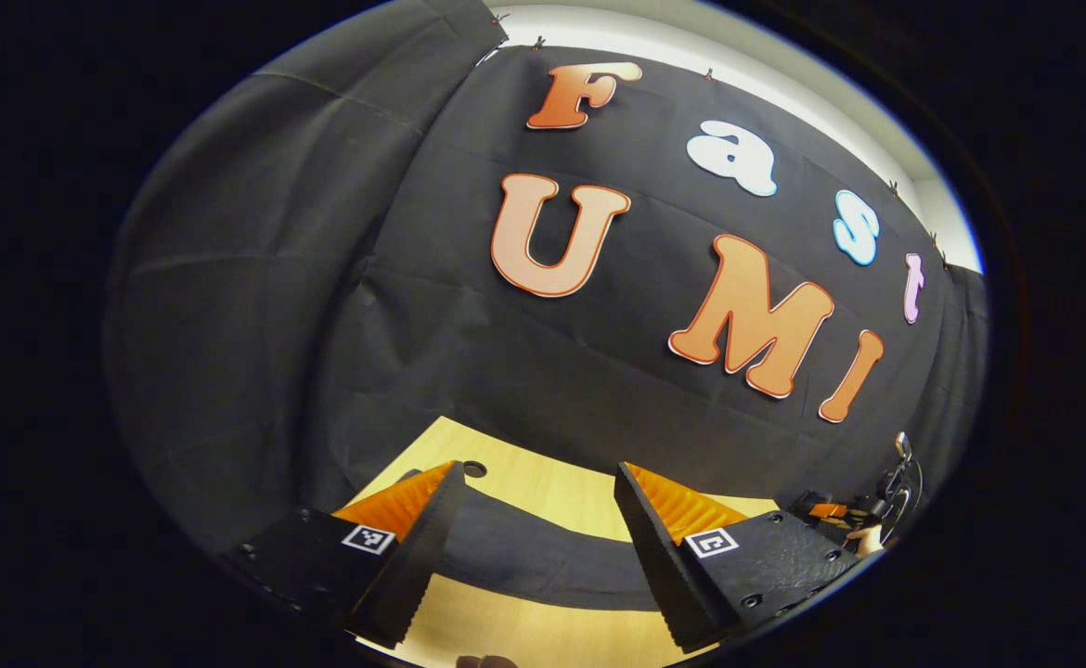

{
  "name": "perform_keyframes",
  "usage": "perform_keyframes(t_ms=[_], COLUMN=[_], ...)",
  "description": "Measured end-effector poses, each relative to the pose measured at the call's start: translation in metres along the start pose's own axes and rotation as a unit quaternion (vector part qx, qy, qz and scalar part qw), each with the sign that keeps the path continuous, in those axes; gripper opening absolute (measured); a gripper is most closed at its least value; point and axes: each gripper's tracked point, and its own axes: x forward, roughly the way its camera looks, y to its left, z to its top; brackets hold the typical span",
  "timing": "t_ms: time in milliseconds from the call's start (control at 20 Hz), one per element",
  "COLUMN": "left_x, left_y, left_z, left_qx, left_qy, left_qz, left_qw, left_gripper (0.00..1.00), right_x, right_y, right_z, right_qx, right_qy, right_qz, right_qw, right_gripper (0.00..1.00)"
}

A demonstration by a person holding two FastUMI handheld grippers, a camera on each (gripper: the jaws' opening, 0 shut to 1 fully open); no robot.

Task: Grasp the waist and the cuffs of the jeans and fold them to make the two legs overlap; first hold the waist and fold one-third of the jeans toward the cuffs, then hold the cuffs and fold the remaining one-third in the same direction to finish folding.

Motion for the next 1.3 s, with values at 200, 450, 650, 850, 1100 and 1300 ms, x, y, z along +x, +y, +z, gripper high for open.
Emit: perform_keyframes(t_ms=[200, 450, 650, 850, 1100, 1300], left_x=[0.004, 0.01, 0.015, 0.02, 0.023, 0.025], left_y=[0.03, 0.057, 0.073, 0.082, 0.09, 0.098], left_z=[0.002, 0.0, -0.005, -0.014, -0.023, -0.035], left_qx=[-0.002, -0.004, -0.009, -0.015, -0.017, -0.03], left_qy=[0.006, 0.016, 0.023, 0.036, 0.045, 0.058], left_qz=[0.001, 0.003, 0.005, 0.006, 0.009, 0.016], left_qw=[1.0, 1.0, 1.0, 0.999, 0.999, 0.998], left_gripper=[0.98, 0.97, 0.97, 0.97, 0.98, 0.97], right_x=[-0.003, 0.001, 0.002, -0.002, 0.003, -0.002], right_y=[0.075, 0.148, 0.185, 0.219, 0.238, 0.246], right_z=[-0.017, -0.054, -0.099, -0.142, -0.198, -0.229], right_qx=[0.008, -0.007, -0.011, -0.01, -0.041, -0.066], right_qy=[0.011, 0.031, 0.061, 0.087, 0.131, 0.162], right_qz=[0.042, 0.079, 0.101, 0.125, 0.138, 0.162], right_qw=[0.999, 0.996, 0.993, 0.988, 0.981, 0.971], right_gripper=[0.0, 0.0, 0.0, 0.0, 0.0, 0.0])
